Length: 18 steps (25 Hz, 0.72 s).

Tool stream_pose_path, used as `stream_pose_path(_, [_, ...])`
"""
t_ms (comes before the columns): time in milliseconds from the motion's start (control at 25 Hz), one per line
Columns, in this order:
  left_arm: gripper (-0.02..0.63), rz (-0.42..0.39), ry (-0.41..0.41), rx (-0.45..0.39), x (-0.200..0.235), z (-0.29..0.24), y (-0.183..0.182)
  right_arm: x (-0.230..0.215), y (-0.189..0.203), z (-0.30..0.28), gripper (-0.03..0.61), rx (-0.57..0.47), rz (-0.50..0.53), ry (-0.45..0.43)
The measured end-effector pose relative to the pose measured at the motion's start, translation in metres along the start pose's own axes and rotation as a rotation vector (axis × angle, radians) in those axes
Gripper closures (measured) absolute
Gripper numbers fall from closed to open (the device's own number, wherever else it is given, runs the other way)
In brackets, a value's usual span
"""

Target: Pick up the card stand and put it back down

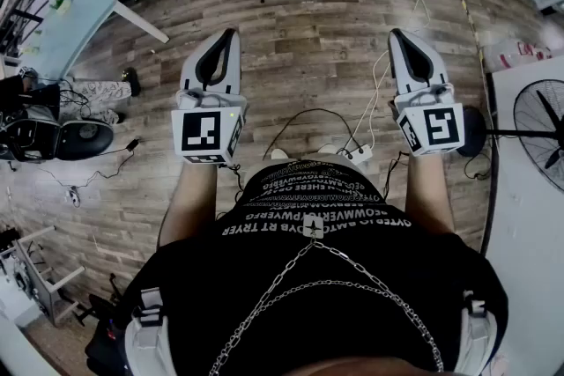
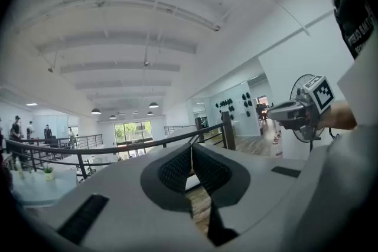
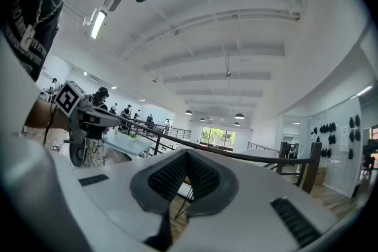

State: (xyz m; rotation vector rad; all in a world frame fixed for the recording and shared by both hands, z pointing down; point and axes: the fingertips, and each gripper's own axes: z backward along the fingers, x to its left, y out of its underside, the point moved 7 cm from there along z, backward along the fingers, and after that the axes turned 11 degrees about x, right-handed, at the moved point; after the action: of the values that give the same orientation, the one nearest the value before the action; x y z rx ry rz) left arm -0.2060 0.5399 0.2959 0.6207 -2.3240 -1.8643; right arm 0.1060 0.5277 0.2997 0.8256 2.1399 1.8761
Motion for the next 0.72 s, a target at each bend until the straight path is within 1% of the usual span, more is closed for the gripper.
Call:
stream_pose_path(240, [0.584, 0.026, 0.051, 0.044, 0.018, 0.021, 0.022, 0.041, -0.009, 0.005, 0.568, 0.035, -0.007, -0.009])
stream_pose_path(440, [0.584, 0.04, 0.062, -0.003, 0.03, 0.046, 0.03, 0.069, -0.01, 0.021, 0.568, 0.04, -0.025, -0.005])
stream_pose_path(600, [0.584, 0.054, 0.055, -0.006, 0.046, 0.067, 0.047, 0.095, -0.011, 0.031, 0.568, 0.058, -0.008, 0.001])
stream_pose_path(720, [0.584, 0.078, 0.056, -0.003, 0.053, 0.075, 0.065, 0.106, -0.007, 0.037, 0.568, 0.075, -0.02, 0.005])
